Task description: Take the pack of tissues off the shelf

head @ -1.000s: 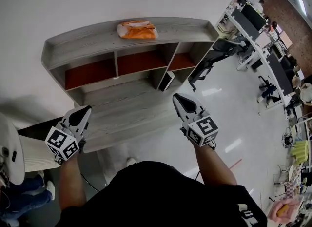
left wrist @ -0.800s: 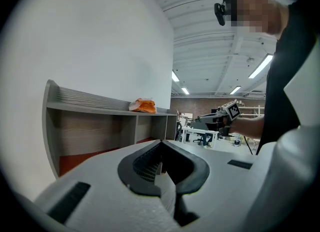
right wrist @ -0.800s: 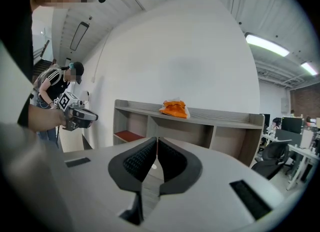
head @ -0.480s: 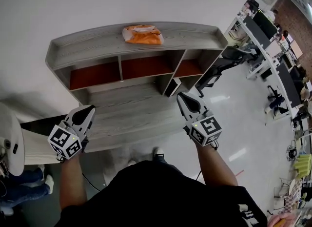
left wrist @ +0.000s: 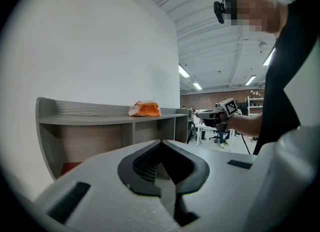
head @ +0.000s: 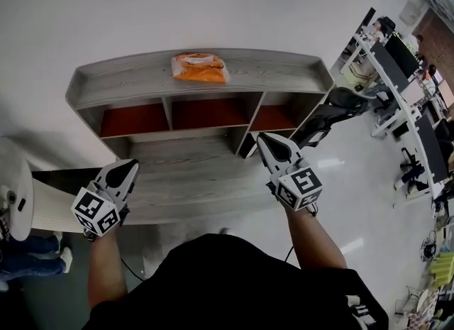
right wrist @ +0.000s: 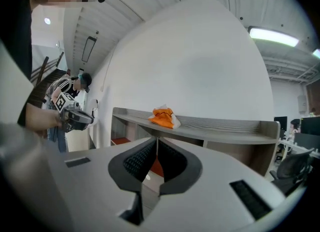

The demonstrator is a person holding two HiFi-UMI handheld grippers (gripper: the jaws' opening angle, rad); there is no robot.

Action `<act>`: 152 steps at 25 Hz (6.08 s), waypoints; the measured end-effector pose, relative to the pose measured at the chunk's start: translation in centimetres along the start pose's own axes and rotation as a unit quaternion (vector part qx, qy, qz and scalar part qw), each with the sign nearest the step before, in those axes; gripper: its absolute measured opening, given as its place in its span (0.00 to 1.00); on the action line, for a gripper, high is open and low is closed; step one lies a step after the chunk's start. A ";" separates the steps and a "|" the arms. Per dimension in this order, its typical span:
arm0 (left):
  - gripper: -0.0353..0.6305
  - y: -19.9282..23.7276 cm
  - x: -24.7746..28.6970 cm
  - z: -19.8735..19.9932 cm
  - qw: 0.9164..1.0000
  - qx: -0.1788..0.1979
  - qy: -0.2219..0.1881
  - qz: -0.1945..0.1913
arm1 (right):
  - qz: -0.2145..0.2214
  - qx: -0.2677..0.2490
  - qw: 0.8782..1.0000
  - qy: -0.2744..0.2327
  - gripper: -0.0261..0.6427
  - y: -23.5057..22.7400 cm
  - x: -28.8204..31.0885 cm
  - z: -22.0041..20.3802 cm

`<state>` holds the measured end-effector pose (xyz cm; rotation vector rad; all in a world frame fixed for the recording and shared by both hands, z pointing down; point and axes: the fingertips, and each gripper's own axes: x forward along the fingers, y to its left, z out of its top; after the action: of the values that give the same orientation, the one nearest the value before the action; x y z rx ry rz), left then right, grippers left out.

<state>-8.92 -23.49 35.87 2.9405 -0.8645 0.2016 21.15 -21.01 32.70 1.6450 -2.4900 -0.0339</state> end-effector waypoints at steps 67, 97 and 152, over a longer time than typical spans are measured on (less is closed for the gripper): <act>0.08 3.5 -9.1 -1.8 0.985 -0.035 0.000 0.168 | 0.121 -0.246 0.950 0.148 0.46 -1.7 26.1 5.6; 0.08 2.8 -7.5 -2.1 0.992 -0.020 0.006 0.126 | 0.064 -0.282 0.952 0.097 0.07 -0.9 24.3 8.2; 0.08 -4.2 2.8 -3.8 0.997 -0.007 0.035 -0.073 | -0.016 -0.146 0.973 0.176 0.06 1.3 0.3 -4.6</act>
<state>-4.74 -21.10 39.88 2.9473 -0.6362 0.2861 20.47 -20.47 37.43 1.4275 -2.0817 -0.0994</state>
